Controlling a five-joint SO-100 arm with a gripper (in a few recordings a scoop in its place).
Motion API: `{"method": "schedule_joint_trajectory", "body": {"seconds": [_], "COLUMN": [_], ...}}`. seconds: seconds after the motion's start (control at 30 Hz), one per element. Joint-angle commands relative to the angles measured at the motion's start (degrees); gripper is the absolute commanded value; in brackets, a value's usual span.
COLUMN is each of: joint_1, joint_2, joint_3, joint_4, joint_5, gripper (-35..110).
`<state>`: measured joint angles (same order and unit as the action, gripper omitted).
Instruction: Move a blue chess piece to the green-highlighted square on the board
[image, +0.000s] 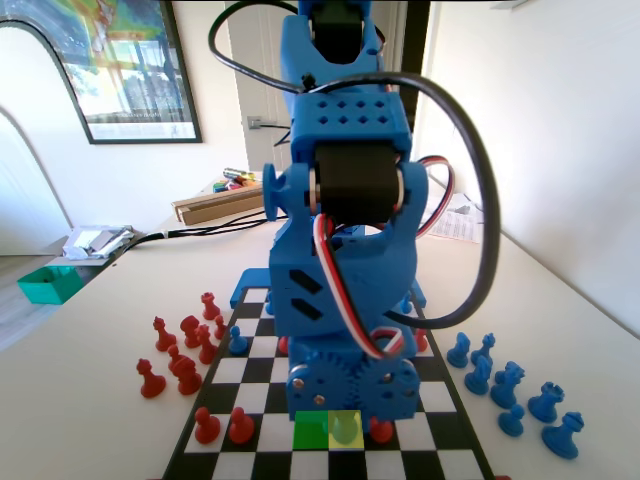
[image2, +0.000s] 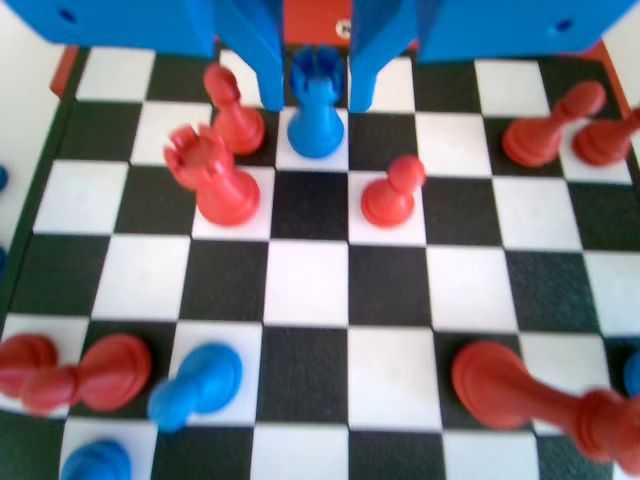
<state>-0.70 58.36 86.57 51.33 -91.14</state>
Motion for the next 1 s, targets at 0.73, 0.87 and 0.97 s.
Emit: {"method": "schedule_joint_trajectory", "body": {"seconds": [0.73, 0.87, 0.97], "joint_1": [3.52, 5.27, 6.15], "joint_2": [5.71, 5.71, 5.62], "joint_3": [-3.08, -3.52, -3.60], "joint_4": [4.66, 4.57, 4.04], "joint_5": [-1.85, -2.29, -2.64], "gripper": [1, 1, 1]}}
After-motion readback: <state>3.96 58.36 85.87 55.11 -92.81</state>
